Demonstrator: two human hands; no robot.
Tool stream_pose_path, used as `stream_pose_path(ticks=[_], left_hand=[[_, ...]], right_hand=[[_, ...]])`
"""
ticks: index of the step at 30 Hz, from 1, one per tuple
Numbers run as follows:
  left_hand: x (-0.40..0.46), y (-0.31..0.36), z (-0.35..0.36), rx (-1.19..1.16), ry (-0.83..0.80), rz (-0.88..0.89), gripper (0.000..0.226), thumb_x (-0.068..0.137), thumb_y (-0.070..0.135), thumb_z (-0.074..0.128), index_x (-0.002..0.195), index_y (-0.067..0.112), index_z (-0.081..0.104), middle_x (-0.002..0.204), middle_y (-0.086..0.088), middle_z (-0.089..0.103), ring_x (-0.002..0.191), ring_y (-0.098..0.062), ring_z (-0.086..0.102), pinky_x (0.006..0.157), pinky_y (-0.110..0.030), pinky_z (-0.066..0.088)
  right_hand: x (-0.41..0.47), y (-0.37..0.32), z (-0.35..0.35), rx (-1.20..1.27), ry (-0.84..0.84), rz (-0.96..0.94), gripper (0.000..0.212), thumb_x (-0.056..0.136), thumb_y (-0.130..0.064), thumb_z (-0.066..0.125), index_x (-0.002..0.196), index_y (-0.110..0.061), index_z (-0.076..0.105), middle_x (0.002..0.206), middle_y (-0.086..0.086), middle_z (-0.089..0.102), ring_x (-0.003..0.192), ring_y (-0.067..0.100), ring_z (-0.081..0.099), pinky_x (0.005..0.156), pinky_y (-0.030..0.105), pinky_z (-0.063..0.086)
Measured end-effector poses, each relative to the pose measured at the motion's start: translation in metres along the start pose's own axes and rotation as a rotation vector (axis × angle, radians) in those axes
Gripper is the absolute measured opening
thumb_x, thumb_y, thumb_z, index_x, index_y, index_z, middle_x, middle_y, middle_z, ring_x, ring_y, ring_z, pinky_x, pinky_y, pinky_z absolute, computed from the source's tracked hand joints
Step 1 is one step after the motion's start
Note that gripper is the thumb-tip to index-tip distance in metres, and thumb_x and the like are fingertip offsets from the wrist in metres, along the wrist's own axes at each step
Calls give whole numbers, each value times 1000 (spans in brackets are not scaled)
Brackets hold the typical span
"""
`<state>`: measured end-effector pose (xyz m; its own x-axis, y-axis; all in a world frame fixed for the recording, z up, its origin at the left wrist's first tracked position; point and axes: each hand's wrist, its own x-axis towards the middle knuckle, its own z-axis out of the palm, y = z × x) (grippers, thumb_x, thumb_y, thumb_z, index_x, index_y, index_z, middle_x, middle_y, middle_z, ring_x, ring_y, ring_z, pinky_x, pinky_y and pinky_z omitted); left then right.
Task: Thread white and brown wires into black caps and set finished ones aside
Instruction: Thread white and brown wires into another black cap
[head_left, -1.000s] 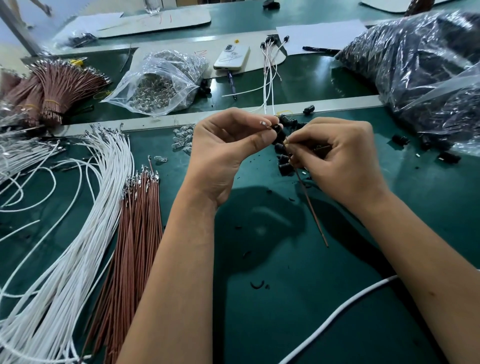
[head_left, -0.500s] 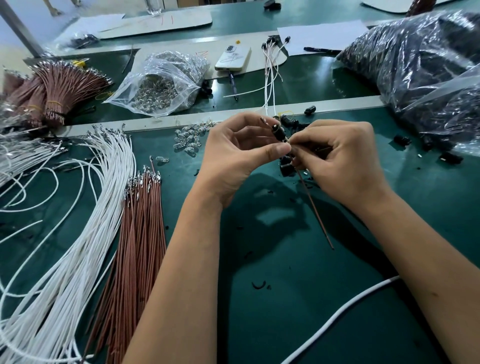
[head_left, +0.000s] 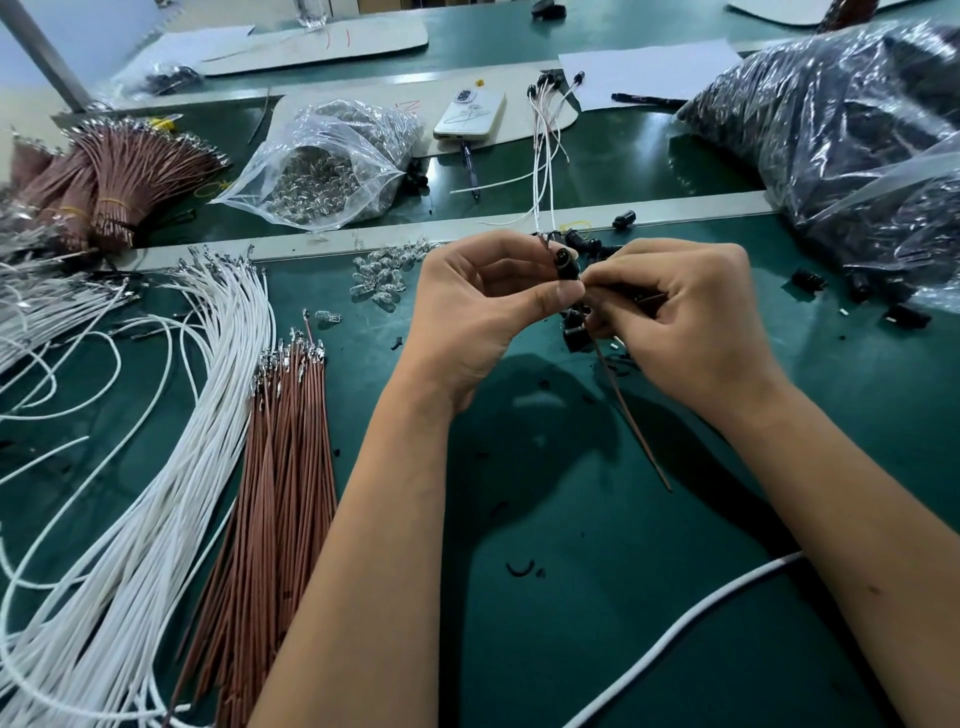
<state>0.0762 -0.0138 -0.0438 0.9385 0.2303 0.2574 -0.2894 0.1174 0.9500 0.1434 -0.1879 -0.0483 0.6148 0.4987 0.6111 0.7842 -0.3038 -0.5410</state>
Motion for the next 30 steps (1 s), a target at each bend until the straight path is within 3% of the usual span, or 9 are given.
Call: stream_pose_path(ticks=[11,30], left_hand=[[1,0,0,-27,21,29,29,68,-18,78,77,8,69,84,-5,75,79,-18,71,79,-29,57],[1,-5,1,-155,36,51,34,69,-25,72,72,8,67,79,-7,74,72,-16,70,72,-26,57]], right_hand=[[0,0,0,-3,23,-10,5,89,-1,77,91,-3,82,82,6,75,72,21,72,66,42,56],[0,0,1,-12,23,-3,3,89,-5,80,90,-3,83,80,6,75,71,22,71,64,41,54]])
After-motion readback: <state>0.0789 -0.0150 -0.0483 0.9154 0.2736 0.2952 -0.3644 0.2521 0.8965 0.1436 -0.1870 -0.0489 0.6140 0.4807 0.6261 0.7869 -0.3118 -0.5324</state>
